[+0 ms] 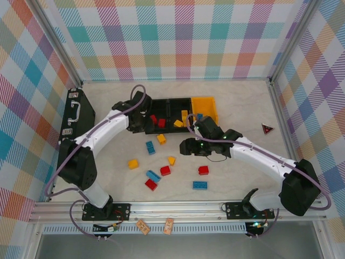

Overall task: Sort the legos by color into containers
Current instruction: Place the lego in the container.

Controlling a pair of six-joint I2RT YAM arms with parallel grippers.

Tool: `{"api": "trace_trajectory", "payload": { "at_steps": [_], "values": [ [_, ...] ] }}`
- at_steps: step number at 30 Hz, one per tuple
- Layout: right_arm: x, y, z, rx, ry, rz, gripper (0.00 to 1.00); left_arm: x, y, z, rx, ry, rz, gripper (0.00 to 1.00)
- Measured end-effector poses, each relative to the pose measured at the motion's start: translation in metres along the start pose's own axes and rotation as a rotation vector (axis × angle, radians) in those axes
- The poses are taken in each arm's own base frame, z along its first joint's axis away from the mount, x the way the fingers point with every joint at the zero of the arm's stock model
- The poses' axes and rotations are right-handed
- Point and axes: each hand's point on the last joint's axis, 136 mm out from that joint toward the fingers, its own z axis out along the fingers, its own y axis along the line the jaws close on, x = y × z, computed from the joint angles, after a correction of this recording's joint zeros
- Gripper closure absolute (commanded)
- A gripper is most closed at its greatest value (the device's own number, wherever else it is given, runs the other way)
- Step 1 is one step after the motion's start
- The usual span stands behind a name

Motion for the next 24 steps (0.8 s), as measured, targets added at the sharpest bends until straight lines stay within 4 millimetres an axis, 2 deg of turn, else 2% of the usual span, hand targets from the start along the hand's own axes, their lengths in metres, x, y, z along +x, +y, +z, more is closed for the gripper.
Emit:
{"api": "trace_trajectory", "payload": {
  "at_steps": [8, 14, 19, 24],
  "values": [
    [-0.011, -0.010, -0.005, 0.024, -0.038, 0.042, 0.38, -0.038, -0.025, 0.036, -0.004, 0.007, -0.003, 0.63],
    [-0.027, -0.013, -0.009, 0.030, -0.069, 0.064, 0.37, -0.065, -0.042, 0.053, 0.004, -0.016, -0.004, 0.63],
    [-0.042, -0.007, -0.011, 0.018, -0.094, 0.062, 0.37, -0.079, -0.049, 0.066, -0.007, -0.029, -0.005, 0.61],
    [-0.044, -0.008, -0.010, 0.021, -0.096, 0.067, 0.37, -0.084, -0.050, 0.083, -0.027, -0.020, -0.004, 0.56]
  ]
}}
